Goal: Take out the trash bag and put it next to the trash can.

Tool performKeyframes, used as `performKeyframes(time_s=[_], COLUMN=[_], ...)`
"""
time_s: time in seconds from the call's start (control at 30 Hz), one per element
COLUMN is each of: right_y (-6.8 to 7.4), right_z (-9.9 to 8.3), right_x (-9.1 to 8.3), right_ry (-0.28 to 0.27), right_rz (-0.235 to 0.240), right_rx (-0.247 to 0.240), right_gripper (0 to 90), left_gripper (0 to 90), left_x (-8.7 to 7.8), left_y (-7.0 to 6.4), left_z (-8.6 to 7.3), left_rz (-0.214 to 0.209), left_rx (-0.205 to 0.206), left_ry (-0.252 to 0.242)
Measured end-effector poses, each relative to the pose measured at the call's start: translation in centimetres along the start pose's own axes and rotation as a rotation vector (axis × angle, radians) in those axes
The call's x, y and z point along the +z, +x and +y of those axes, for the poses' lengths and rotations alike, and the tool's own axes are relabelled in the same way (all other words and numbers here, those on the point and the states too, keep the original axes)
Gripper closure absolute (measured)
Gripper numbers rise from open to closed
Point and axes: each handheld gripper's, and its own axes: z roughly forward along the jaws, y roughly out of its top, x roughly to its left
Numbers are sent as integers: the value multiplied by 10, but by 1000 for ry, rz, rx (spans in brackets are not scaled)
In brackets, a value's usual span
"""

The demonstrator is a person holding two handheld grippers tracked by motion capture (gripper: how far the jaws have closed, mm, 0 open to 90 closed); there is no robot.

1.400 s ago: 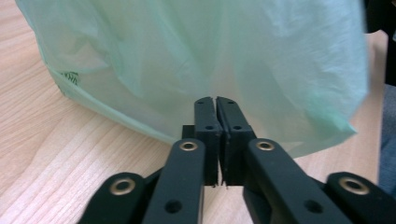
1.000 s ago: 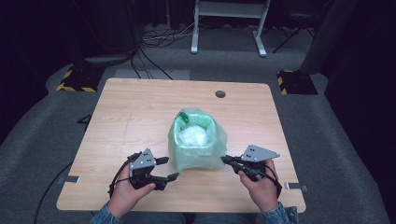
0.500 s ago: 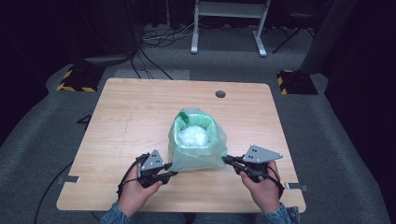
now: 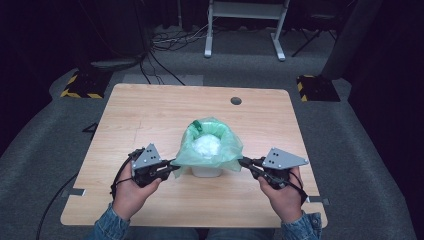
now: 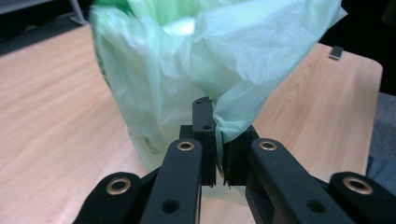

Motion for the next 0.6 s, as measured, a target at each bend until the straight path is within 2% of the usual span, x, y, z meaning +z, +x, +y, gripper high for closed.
performKeyframes(time_s=[0.1, 0.13, 0.23, 0.37, 0.43, 0.5, 0.6], right_y=[-3, -6, -10, -19, -27, -29, -39], right_z=[4, 8, 11, 16, 18, 18, 15], right_x=[0, 0, 2, 7, 13, 15, 23], right_ry=[-8, -13, -21, -25, -25, -24, -18], right_rz=[-7, -13, -17, -29, -40, -43, -46], right_rx=[-5, -6, -7, -5, 0, 7, 38], right_gripper=[900, 900, 900, 900, 900, 900, 900], left_gripper=[825, 828, 834, 847, 856, 861, 881], left_x=[-2, -1, 0, 2, 7, 9, 16], left_y=[6, 12, 18, 29, 39, 43, 54], left_z=[6, 9, 11, 15, 13, 12, 7], left_rz=[19, 31, 38, 71, 87, 91, 103], left_rx=[1, -2, -16, -13, -31, -38, -59], left_ry=[-12, -13, -16, -20, -13, -5, 10])
